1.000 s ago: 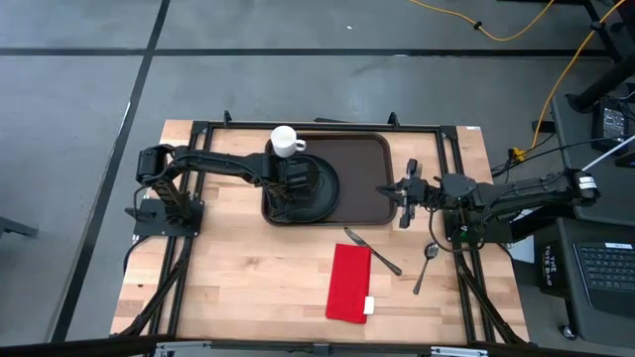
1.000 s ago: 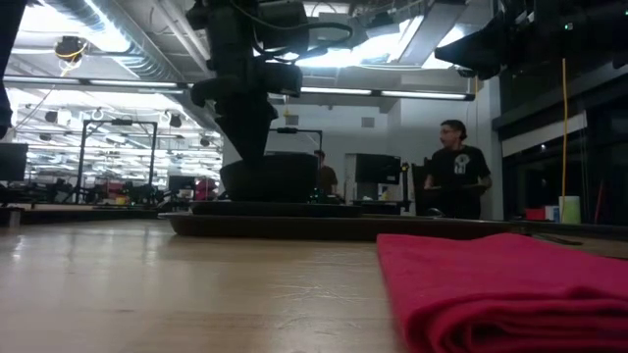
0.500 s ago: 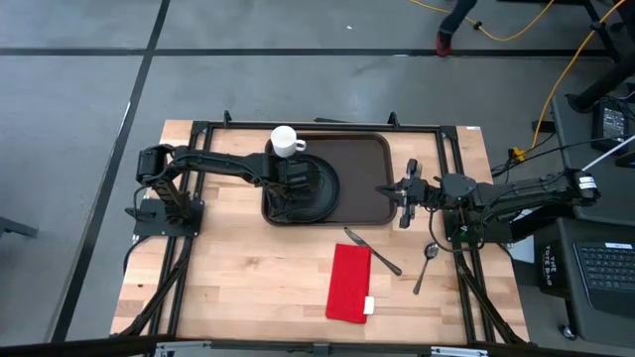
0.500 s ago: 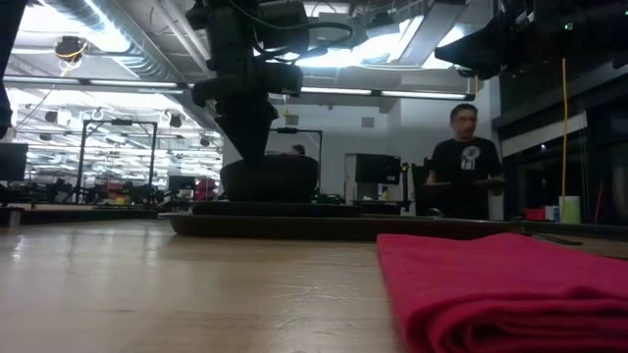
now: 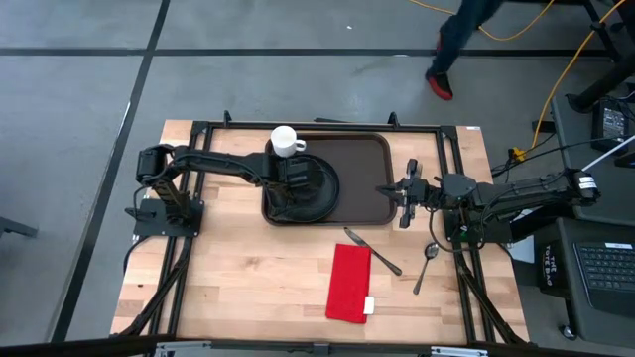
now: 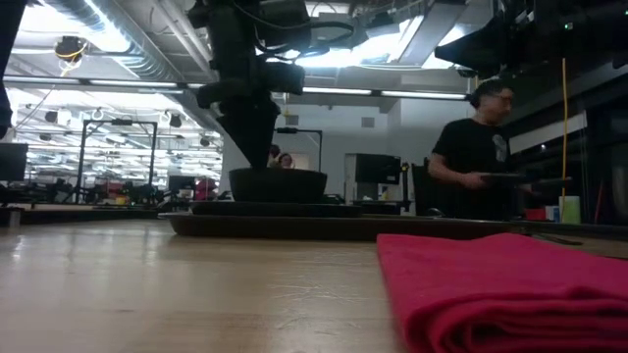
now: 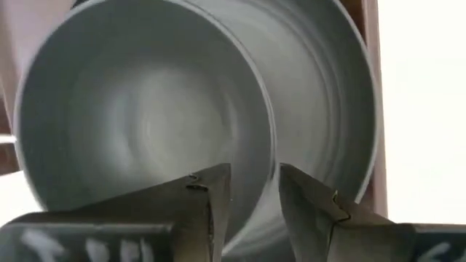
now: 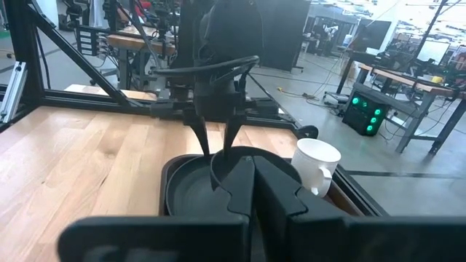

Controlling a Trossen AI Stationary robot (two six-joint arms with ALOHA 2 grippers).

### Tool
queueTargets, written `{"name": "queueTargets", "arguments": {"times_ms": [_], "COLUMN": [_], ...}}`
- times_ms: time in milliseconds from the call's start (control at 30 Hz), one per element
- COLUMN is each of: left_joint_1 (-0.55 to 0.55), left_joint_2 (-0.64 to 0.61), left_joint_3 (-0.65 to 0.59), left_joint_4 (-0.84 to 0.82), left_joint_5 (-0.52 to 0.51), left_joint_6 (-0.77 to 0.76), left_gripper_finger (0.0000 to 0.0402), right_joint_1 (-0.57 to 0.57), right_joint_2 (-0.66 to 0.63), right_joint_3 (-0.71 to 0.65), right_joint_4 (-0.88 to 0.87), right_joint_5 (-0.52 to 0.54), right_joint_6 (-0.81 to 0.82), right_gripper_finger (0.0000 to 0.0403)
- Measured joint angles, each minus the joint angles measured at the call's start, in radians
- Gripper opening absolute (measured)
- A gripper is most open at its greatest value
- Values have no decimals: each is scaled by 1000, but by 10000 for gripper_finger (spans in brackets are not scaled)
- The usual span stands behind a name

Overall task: Set up tray
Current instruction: Put the red napkin on the brown serving tray to the top right of the black plate

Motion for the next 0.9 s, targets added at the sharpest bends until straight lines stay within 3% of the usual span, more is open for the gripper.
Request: {"name": "queueTargets", "arguments": {"times_ms": [267, 433, 633, 900], "left_joint_1": [0, -8, -81, -188], "left_joint_2": [-4, -7, -107, -348], "left_joint_3": [212, 266, 124, -139], "left_joint_4": [-227, -351, -320, -22], "left_joint_5": [52, 82, -51, -77], "left_joint_6": [-106, -288, -330, -382], "left_gripper_finger": [105, 101, 62, 3], "right_joint_1": [0, 0, 0, 0], "right_joint_2": [0, 0, 0, 37], "right_joint_3": [0, 0, 0, -6], "right_joint_4": [-1, -2, -32, -51], "right_joint_5": [0, 0, 0, -7], "right_joint_6": [0, 0, 2, 50], "right_gripper_finger": [13, 13, 13, 13]}}
